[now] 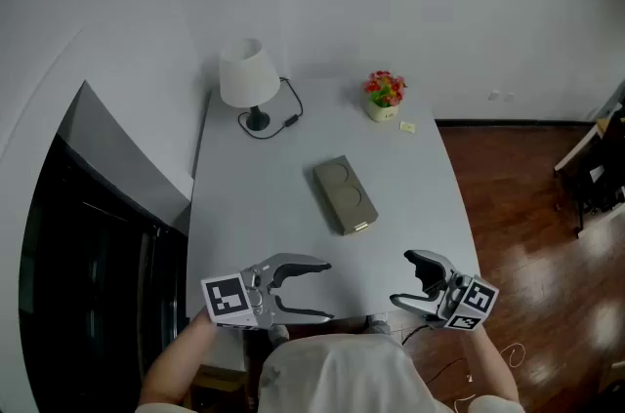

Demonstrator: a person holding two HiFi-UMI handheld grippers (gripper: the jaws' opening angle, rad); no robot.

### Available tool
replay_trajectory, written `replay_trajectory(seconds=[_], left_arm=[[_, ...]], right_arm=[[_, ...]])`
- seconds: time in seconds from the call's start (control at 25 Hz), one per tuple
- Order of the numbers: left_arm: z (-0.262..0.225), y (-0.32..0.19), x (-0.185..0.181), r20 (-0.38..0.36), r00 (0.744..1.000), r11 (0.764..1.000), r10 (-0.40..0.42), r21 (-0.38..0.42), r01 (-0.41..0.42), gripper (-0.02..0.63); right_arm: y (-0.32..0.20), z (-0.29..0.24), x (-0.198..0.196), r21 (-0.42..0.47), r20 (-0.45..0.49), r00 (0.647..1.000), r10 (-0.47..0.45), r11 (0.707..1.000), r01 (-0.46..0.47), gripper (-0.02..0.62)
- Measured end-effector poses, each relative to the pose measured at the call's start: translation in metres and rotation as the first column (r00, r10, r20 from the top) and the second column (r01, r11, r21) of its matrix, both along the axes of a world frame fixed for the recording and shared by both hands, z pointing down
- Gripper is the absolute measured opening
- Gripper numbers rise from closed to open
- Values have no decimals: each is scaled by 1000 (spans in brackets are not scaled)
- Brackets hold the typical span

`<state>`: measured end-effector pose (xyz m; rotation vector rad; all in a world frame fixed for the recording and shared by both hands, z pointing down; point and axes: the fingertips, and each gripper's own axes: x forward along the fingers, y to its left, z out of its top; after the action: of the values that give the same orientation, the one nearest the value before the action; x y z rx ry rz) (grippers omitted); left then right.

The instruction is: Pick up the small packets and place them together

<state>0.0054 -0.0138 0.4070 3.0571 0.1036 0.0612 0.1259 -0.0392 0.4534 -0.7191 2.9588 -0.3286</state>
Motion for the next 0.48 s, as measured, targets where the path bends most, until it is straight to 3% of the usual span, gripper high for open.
replay_trajectory(seconds=[0.32, 0.48], left_arm=[[32, -23, 4, 23, 999, 997, -49, -53, 51, 350], [49, -38, 2, 47, 995, 993, -89, -73, 92, 350]], right_arm=[[-15, 43, 29, -82, -17, 991, 136, 987, -137, 399], [-26, 68, 42, -182, 25, 974, 225, 959, -217, 371]])
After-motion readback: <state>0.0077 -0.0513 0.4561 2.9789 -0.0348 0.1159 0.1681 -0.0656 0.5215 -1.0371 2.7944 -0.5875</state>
